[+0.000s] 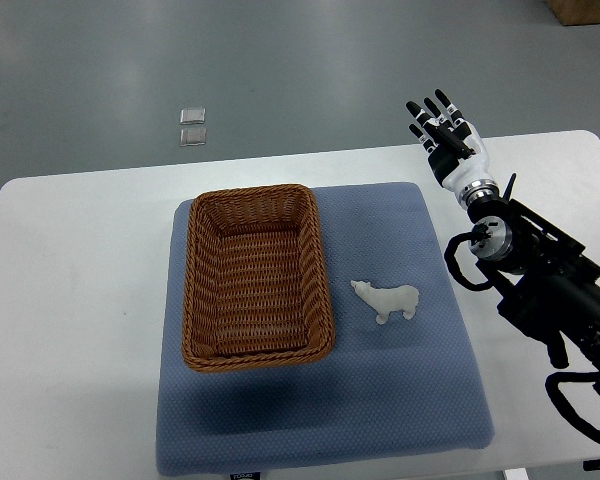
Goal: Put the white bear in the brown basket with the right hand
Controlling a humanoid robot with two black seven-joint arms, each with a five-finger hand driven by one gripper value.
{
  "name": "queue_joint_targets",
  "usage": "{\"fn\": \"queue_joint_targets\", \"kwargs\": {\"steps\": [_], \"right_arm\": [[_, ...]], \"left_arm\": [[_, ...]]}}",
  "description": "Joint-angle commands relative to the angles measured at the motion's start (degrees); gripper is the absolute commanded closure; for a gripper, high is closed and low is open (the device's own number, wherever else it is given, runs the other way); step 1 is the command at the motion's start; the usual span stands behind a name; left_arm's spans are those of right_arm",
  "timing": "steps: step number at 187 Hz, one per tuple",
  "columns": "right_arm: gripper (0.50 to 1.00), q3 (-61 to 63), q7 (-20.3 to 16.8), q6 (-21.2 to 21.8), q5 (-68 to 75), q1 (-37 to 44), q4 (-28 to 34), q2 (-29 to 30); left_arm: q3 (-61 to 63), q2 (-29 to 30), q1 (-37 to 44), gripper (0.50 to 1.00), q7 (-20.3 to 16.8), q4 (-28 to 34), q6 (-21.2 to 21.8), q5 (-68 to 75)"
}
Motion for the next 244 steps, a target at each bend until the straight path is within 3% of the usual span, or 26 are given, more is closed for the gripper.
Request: {"fn": "queue_joint_targets", "kwargs": {"steps": [1,190,244], "right_arm": [[0.576,0.0,0.0,0.0,0.0,0.0,0.0,0.0],[0.576,-0.6,0.1,0.1,-0.2,0.1,1.3,-1.6],[0.576,-1.1,-0.4,-2.5,-7.8,1.4,1.4,-2.7]], "left_arm": [[-0.1,0.0,0.0,0.500,0.0,0.0,0.0,0.0],[0.1,0.0,0.5,0.500,0.1,0.1,0.0,0.0],[0.1,0.0,0.3,0.500,0.1,0.1,0.0,0.0]]}}
